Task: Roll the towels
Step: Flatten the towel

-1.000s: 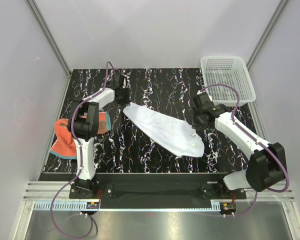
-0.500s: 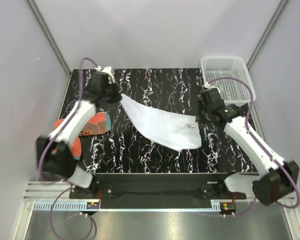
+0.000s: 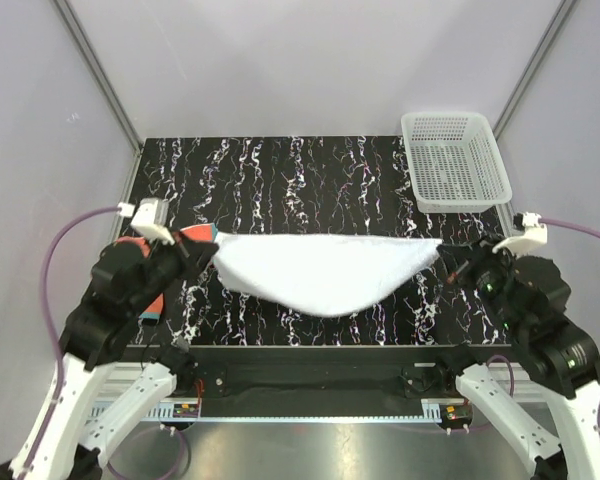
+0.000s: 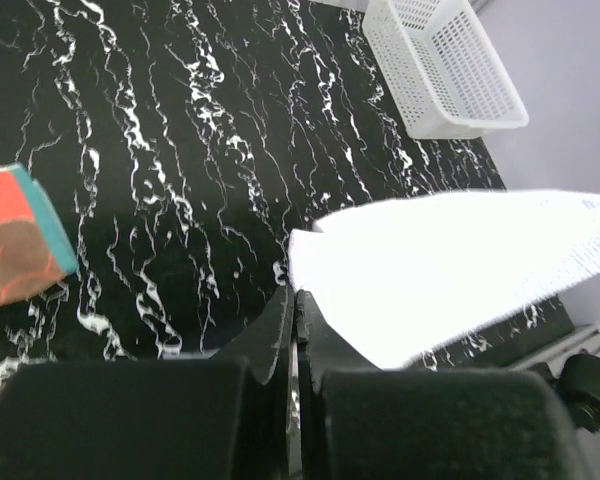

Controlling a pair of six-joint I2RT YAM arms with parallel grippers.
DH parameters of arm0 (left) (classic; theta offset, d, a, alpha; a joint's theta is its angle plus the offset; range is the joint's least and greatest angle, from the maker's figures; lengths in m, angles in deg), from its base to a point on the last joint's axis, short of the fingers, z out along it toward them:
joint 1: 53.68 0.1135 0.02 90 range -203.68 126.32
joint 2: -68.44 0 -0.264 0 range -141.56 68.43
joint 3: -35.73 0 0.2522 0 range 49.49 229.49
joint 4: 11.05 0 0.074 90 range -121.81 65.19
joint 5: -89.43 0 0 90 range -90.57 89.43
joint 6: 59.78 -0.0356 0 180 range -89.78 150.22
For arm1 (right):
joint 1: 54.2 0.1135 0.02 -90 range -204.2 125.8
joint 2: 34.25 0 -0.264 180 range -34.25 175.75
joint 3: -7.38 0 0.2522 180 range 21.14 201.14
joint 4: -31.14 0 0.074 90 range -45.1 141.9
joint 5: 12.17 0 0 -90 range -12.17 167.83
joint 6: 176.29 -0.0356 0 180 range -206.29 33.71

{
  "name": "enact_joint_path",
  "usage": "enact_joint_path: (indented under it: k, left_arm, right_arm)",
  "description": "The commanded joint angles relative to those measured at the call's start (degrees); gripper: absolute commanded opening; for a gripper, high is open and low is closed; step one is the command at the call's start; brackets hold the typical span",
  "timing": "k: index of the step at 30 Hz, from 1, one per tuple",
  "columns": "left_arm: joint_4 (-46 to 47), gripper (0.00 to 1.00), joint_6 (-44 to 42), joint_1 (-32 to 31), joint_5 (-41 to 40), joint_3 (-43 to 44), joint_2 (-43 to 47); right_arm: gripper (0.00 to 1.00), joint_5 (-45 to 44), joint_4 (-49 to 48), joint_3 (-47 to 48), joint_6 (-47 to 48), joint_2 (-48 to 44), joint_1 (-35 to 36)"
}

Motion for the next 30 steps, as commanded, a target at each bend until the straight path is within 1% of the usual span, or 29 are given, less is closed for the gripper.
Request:
enact_joint_path:
  k: [1, 3, 4, 6, 7, 8, 9, 11, 13, 14, 15, 16, 17, 18, 20, 21, 23, 25, 27, 28, 30]
  left_arm:
    - [-9.2, 0.0, 2.7, -0.3, -1.7, 2.5, 4.8]
    - [-11.2, 0.0, 3.4, -0.2, -2.6, 3.3, 4.6]
    - [-12.9, 0.0, 3.4, -0.2, -5.2, 3.5, 3.1]
    - [-14.2, 0.0, 3.9, -0.2, -7.7, 3.5, 0.5]
    - [-14.6, 0.0, 4.0, -0.2, -9.8, 3.3, -2.4]
    - [-14.4, 0.0, 4.2, -0.2, -10.3, 2.6, -3.7]
    - [-13.6, 0.0, 4.2, -0.1, -10.9, 1.9, -4.9]
    - [-10.6, 0.0, 4.5, -0.1, -11.7, -0.3, -8.7]
    - [-7.7, 0.0, 4.9, 0.0, -13.3, -0.9, -12.3]
    - [-6.6, 0.0, 5.1, 0.1, -13.5, -1.0, -16.4]
    - [-5.7, 0.0, 5.7, 0.4, -13.5, -1.1, -18.3]
    - [-3.2, 0.0, 5.9, 0.5, -13.3, -1.4, -20.3]
    - [-1.9, 0.0, 6.1, 0.7, -13.1, -1.7, -24.3]
    - [-0.7, 0.0, 6.5, 1.3, -13.3, -1.9, -26.3]
    - [1.3, 0.0, 7.3, 2.4, -13.7, -1.8, -30.3]
    - [1.8, 0.0, 7.8, 4.0, -13.7, -1.7, -33.8]
    - [3.3, 0.0, 8.3, 5.4, -13.3, -1.6, -36.5]
    - [5.5, 0.0, 8.6, 7.3, -11.2, -1.8, -39.5]
    - [7.3, 0.0, 9.0, 7.8, -10.3, -2.1, -40.9]
    - [7.6, 0.0, 9.0, 7.8, -10.1, -2.0, -42.2]
    - [7.9, 0.0, 8.7, 7.9, -10.0, -1.8, -43.5]
  right_arm:
    - [0.0, -2.9, 3.3, 1.2, -1.7, -1.4, -0.1]
    - [0.0, -5.1, 6.2, 3.3, -1.9, 0.8, -0.1]
    - [0.0, -7.1, 7.0, 3.9, -2.1, 4.7, -0.1]
    - [0.0, -8.7, 9.2, 5.4, -2.2, 9.9, -0.1]
    - [0.0, -10.2, 9.7, 5.6, -2.7, 15.3, -0.1]
    - [0.0, -10.9, 9.7, 5.6, -2.6, 17.7, -0.1]
    - [0.0, -12.0, 8.8, 5.2, -2.9, 21.9, -0.1]
    - [0.0, -12.0, 5.9, 2.8, -2.7, 25.1, -0.1]
    - [0.0, -12.1, 0.6, 0.9, -2.8, 29.4, -0.1]
    - [0.0, -11.9, -1.3, -0.5, -2.8, 30.9, -0.1]
    - [0.0, -12.1, -4.5, -1.0, -2.9, 32.5, -0.3]
    - [0.0, -12.0, -5.8, -1.2, -3.0, 35.8, -0.6]
    - [0.0, -12.0, -6.7, -0.9, -3.0, 37.5, -0.7]
    - [0.0, -12.0, -8.4, -0.4, -2.9, 39.3, -1.2]
    - [0.0, -10.9, -9.6, 1.1, -2.2, 44.1, -1.4]
    - [0.0, -9.3, -9.6, 1.7, -1.7, 46.8, -1.6]
    - [0.0, -6.3, -9.6, 2.2, -1.5, 48.7, -1.6]
    - [0.01, -1.1, -9.9, 0.7, -2.6, 49.7, -1.5]
    - [0.17, 3.4, -9.8, -3.4, -4.5, 49.0, -1.4]
    - [0.33, 4.7, -10.0, -5.2, -5.3, 48.4, -1.5]
    - [0.46, 8.1, -11.0, -11.0, -7.4, 45.7, -1.4]
